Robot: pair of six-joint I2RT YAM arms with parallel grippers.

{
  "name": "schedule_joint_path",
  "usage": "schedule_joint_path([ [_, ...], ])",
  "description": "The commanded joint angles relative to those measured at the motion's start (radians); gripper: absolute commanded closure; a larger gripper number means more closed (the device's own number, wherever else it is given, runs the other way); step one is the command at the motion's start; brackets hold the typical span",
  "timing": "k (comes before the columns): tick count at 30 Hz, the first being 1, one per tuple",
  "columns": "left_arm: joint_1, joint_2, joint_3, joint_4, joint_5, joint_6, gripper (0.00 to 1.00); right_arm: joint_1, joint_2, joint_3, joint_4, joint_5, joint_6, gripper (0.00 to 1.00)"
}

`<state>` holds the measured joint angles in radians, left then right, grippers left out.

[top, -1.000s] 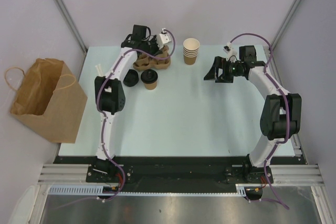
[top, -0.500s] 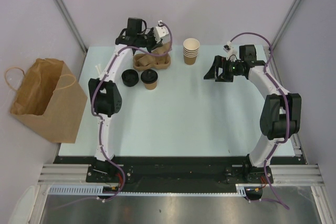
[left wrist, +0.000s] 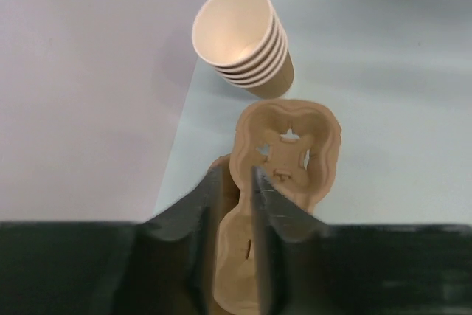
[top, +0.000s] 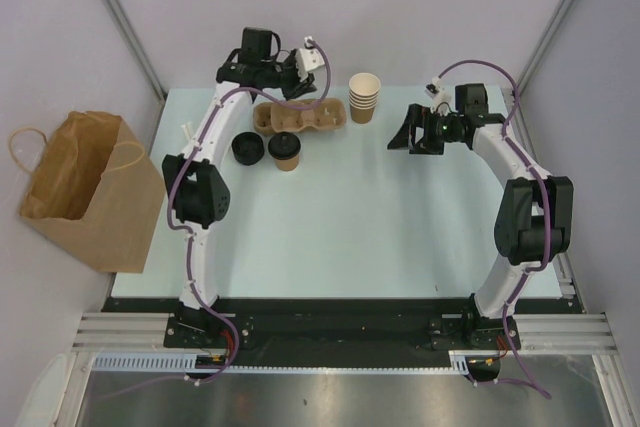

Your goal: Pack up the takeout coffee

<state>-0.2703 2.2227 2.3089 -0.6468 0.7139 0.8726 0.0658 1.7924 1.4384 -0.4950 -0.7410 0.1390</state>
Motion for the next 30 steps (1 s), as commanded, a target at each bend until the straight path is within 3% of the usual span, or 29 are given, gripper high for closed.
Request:
schedule_joint_path([
  [1, -0.007, -0.041, 0.012, -0.132, 0.035, 0.112, 0.57, 0.005, 0.007, 0.051, 0.021, 0.002, -0.004, 0.01],
  [3, -0.012, -0.034, 0.012, -0.198, 0.027, 0.166, 0.36, 0.006, 0.007, 0.051, 0.019, 0.003, -0.007, 0.01],
  [5, -0.020, -0.020, 0.007, -0.218, -0.020, 0.172, 0.25, 0.006, 0.009, 0.051, 0.022, 0.003, -0.004, 0.01],
  [12, -0.050, -0.018, -0.077, -0.200, -0.122, 0.233, 0.27, 0.006, 0.018, 0.059, 0.022, 0.003, -0.004, 0.01],
  [30, -0.099, 0.068, -0.138, -0.086, -0.430, 0.183, 0.39, -0.004, 0.021, 0.059, 0.013, 0.003, -0.009, 0.01],
])
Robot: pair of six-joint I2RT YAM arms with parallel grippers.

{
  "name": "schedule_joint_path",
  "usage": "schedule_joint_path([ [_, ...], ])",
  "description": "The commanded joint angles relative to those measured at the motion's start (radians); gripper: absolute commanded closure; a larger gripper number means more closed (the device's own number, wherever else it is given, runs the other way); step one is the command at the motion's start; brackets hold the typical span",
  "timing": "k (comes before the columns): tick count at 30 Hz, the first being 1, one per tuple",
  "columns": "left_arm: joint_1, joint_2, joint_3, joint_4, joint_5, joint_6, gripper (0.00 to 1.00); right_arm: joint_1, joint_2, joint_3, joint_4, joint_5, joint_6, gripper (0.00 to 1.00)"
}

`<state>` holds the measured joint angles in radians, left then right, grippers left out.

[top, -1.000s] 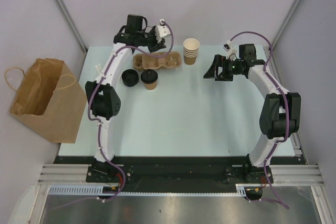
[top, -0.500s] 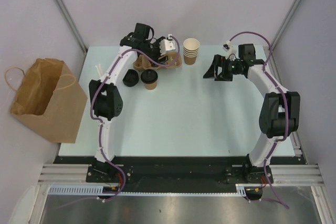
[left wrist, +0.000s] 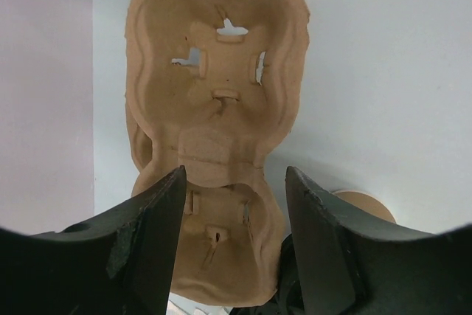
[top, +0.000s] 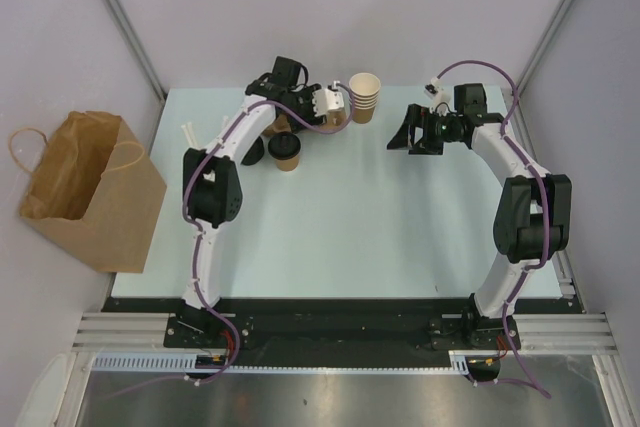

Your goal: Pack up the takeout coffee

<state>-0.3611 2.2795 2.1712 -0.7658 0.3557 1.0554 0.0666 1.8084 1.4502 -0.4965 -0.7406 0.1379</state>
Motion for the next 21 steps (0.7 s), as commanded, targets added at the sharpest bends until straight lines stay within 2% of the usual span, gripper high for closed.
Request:
schedule_joint_path([
  [1, -0.009, 0.012, -0.002, 0.030, -0.080, -0.001, 0.39, -0.005, 0.005, 0.047, 0.015, 0.003, -0.008, 0.00],
  [6, -0.009, 0.009, -0.028, 0.025, -0.106, -0.008, 0.42, -0.007, 0.008, 0.047, 0.018, 0.000, -0.006, 0.01],
  [12, -0.007, 0.020, -0.036, 0.037, -0.129, -0.006, 0.52, -0.010, 0.009, 0.047, 0.019, -0.002, -0.004, 0.00],
  [21, -0.007, 0.023, -0.016, 0.056, -0.129, -0.006, 0.78, -0.014, 0.003, 0.045, 0.015, -0.003, -0.008, 0.01],
])
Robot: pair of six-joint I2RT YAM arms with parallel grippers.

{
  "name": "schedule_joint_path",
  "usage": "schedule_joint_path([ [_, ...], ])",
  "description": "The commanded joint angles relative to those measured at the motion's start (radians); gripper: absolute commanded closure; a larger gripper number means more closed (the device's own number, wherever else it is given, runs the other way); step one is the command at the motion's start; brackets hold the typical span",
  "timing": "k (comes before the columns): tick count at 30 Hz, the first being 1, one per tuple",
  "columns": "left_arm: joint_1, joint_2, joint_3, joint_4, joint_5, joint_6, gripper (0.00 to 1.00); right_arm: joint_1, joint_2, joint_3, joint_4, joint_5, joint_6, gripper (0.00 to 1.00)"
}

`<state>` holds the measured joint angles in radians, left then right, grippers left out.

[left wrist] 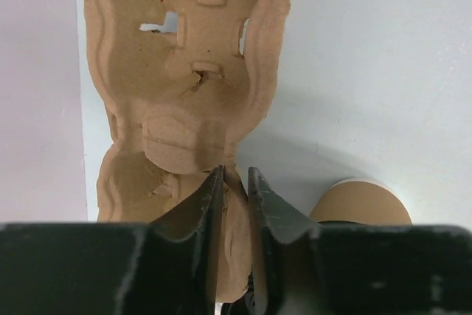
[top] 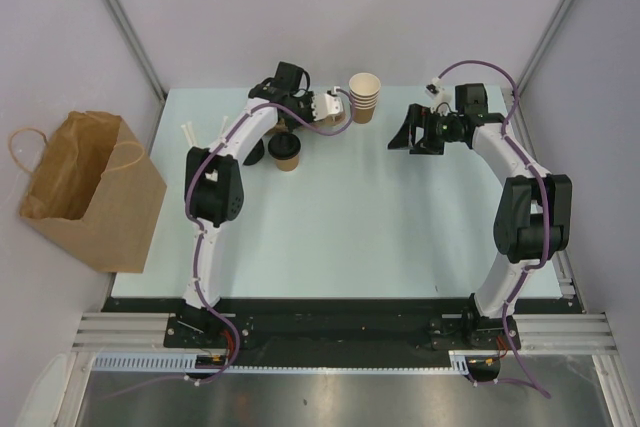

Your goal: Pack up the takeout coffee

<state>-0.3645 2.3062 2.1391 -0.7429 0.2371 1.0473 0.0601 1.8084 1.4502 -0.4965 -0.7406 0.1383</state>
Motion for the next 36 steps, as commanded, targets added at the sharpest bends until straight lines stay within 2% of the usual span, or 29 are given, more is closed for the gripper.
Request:
schedule_joint_path([
  [1, -0.004, -0.004, 0.016, 0.033, -0.009, 0.003, 0.84, -0.009, 0.002, 0.045, 0.016, -0.003, -0.006, 0.01],
  [2, -0.004, -0.005, 0.021, 0.031, -0.007, 0.005, 0.88, -0.009, 0.002, 0.045, 0.015, -0.003, -0.008, 0.01],
  [3, -0.004, -0.005, 0.021, 0.031, -0.007, 0.003, 0.98, -0.008, 0.000, 0.045, 0.015, -0.003, -0.008, 0.01],
  [4, -0.004, -0.007, 0.022, 0.033, -0.002, 0.003, 1.00, -0.009, -0.001, 0.045, 0.015, -0.003, -0.006, 0.01],
  [21, 0.029, -0.103, 0.067, 0.125, 0.040, -0.052, 1.00, -0.008, -0.009, 0.047, 0.026, -0.013, 0.001, 0.01],
  [26, 0.050, -0.186, 0.051, 0.137, 0.053, -0.081, 1.00, -0.009, -0.014, 0.050, 0.026, -0.016, 0.000, 0.01],
  [32, 0.099, -0.333, -0.048, 0.145, 0.099, -0.082, 1.00, -0.009, -0.006, 0.079, 0.004, -0.022, -0.008, 0.01],
  [36, 0.145, -0.534, -0.242, 0.157, 0.163, -0.049, 1.00, -0.006, -0.001, 0.110, -0.013, -0.025, -0.023, 0.01],
])
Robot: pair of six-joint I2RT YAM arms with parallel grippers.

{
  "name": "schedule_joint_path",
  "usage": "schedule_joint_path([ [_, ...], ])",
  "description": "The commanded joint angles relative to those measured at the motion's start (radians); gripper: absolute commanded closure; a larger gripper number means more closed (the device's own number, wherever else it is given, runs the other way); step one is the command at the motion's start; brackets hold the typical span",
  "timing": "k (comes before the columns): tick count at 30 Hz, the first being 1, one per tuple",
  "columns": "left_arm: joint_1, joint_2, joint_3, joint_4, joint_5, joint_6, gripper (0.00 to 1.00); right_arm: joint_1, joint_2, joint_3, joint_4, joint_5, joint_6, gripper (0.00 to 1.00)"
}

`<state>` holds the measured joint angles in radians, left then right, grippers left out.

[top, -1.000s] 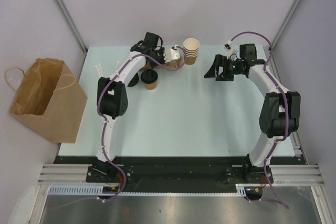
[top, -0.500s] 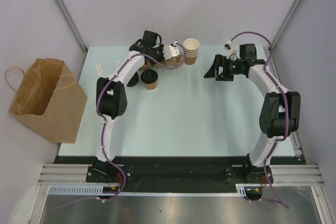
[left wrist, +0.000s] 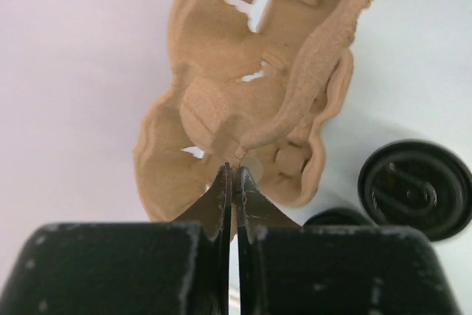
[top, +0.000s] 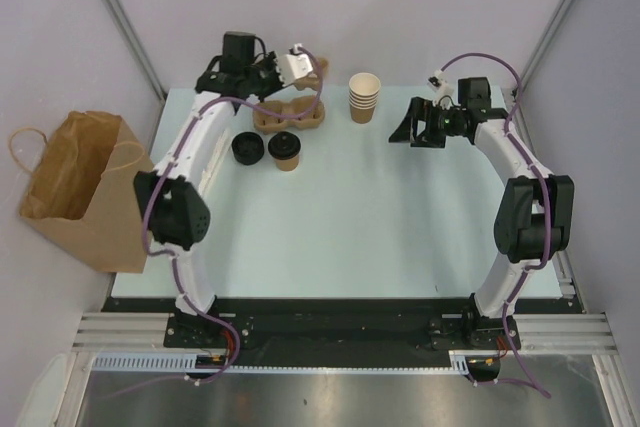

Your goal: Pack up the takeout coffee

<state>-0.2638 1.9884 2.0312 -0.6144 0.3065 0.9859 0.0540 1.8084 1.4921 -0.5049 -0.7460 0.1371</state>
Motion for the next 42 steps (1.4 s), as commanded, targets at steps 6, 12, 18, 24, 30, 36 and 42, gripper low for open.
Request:
schedule_joint_path([
  [6, 0.116, -0.530, -0.539, 0.074, 0.169, 0.245, 1.00, 0.015, 0.003, 0.085, -0.014, -0.016, -0.034, 0.01],
  [12, 0.190, -0.697, -0.820, 0.019, 0.238, 0.356, 1.00, 0.053, 0.000, 0.100, -0.029, 0.005, -0.057, 0.00],
  [18, 0.207, -0.816, -1.087, 0.071, 0.259, 0.449, 1.00, 0.075, 0.002, 0.137, -0.061, 0.030, -0.091, 0.00],
  [24, 0.212, -0.892, -1.350, 0.202, 0.279, 0.592, 1.00, 0.069, -0.009, 0.166, -0.109, 0.045, -0.117, 0.01],
  [30, 0.225, -0.800, -1.376, 0.266, 0.233, 0.597, 1.00, 0.066, -0.035, 0.162, -0.139, 0.057, -0.134, 0.00],
  [36, 0.225, -0.787, -1.408, 0.274, 0.188, 0.678, 0.96, 0.066, -0.053, 0.145, -0.126, 0.065, -0.134, 0.00],
  [42, 0.225, -0.830, -1.402, 0.153, 0.158, 0.708, 0.43, 0.061, -0.064, 0.146, -0.124, 0.059, -0.136, 0.00],
])
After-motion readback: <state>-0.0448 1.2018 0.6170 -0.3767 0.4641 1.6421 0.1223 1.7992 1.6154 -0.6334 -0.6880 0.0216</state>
